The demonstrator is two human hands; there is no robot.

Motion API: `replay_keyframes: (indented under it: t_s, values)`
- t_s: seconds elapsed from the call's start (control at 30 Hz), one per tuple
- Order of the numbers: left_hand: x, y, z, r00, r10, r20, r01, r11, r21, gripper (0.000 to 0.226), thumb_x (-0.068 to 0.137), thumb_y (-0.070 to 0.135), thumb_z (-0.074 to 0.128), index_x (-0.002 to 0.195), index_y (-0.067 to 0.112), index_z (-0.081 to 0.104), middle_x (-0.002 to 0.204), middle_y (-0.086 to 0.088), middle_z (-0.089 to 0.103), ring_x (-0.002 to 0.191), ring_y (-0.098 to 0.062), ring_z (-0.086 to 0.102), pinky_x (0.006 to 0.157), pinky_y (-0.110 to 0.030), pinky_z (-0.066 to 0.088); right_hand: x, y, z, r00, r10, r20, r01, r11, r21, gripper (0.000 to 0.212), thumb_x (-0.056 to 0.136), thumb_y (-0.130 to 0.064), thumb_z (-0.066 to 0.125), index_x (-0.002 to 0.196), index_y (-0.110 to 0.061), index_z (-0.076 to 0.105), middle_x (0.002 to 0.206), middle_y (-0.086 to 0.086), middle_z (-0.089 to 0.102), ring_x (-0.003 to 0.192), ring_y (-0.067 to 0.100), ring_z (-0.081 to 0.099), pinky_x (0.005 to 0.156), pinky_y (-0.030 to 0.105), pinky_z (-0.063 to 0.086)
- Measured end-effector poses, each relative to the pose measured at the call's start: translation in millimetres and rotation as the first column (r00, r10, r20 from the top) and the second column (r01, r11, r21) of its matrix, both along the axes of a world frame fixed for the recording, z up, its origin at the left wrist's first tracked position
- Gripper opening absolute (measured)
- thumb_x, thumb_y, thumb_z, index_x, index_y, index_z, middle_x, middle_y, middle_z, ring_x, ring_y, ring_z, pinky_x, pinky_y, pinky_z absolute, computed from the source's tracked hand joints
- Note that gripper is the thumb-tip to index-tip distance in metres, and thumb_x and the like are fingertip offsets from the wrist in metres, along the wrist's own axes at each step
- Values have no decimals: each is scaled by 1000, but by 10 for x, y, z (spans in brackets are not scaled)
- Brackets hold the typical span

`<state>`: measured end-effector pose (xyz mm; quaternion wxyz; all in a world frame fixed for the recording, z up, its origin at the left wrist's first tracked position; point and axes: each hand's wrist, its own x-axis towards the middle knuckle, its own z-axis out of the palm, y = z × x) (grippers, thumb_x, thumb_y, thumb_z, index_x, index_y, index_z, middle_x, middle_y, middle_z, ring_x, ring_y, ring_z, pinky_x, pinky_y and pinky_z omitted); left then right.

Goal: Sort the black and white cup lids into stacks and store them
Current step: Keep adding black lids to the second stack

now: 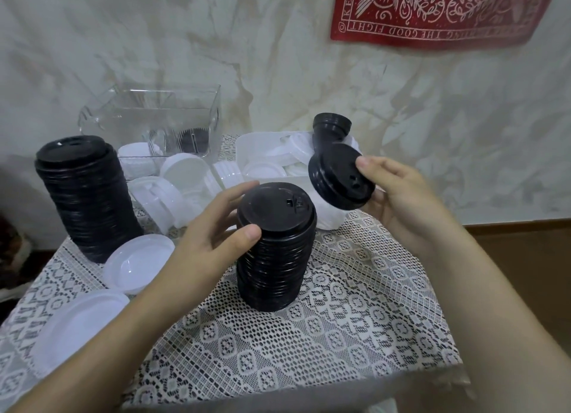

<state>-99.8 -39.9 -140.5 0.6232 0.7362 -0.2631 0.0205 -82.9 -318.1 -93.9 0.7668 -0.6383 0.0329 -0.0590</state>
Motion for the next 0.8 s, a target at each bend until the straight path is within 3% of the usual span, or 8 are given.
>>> replay_keyframes:
  t_s: [0.07,0.17,0.3,0.43,0.53,0.63,0.73,0.8]
  values:
    - [2,4,10,1000,2,-3,-2,1000,-1,60,85,50,64,142,40,50,140,23,61,133,-2,56,102,-18,48,-37,86,89,997,74,9,-74,995,66,21,98,-21,65,112,-6,71,91,3,77,78,13,72,71,24,61]
    - [-4,-4,12,1000,5,-1,-4,1000,12,64,83,51,66,144,39,50,142,20,61,134,-5,56,107,-30,46,-81,298,154,989,142,28,-141,989,-47,21,97,-23,67,112,-9,70,91,3,75,78,14,70,73,27,62]
    - [-9,-28,9,1000,-3,-2,3,1000,-7,61,83,48,68,141,41,51,138,20,64,131,-4,58,101,-19,49,-111,523,149,989,130,64,-106,950,-295,10,97,-28,69,102,-21,74,86,-2,74,75,9,68,70,25,56]
    - [-7,-28,8,1000,-8,-5,8,1000,-10,61,84,46,68,142,38,51,139,17,64,132,-6,58,103,-19,48,-194,556,169,981,170,91,-104,862,-496,25,94,-48,67,108,-29,77,102,-5,77,89,4,72,84,32,56]
    - [-1,-20,11,1000,-15,-5,15,1000,-5,63,85,46,67,145,35,50,140,15,63,133,-8,58,105,-25,48,-282,443,196,939,344,5,-284,785,-550,59,79,-59,80,132,-38,66,122,-18,72,116,-1,66,100,38,53]
    - [-2,-24,12,1000,-16,-9,16,1000,3,63,86,46,67,146,34,49,141,14,63,133,-9,58,106,-31,47,-323,361,197,901,431,-41,-377,735,-564,87,69,-46,87,148,-39,52,138,-27,62,131,-8,53,103,30,47]
    - [2,-12,6,1000,-20,-16,20,1000,7,68,86,49,69,148,33,48,143,12,62,135,-10,57,108,-37,45,-341,386,195,909,416,12,-337,753,-565,84,68,-39,85,146,-41,54,135,-29,63,126,-10,56,102,26,48]
    - [0,-11,13,1000,-27,-12,27,1000,9,78,83,63,72,150,33,46,145,13,60,136,-10,55,109,-32,47,-331,422,185,922,384,44,-294,771,-564,78,67,-39,86,140,-43,59,130,-25,67,123,-6,60,106,31,50]
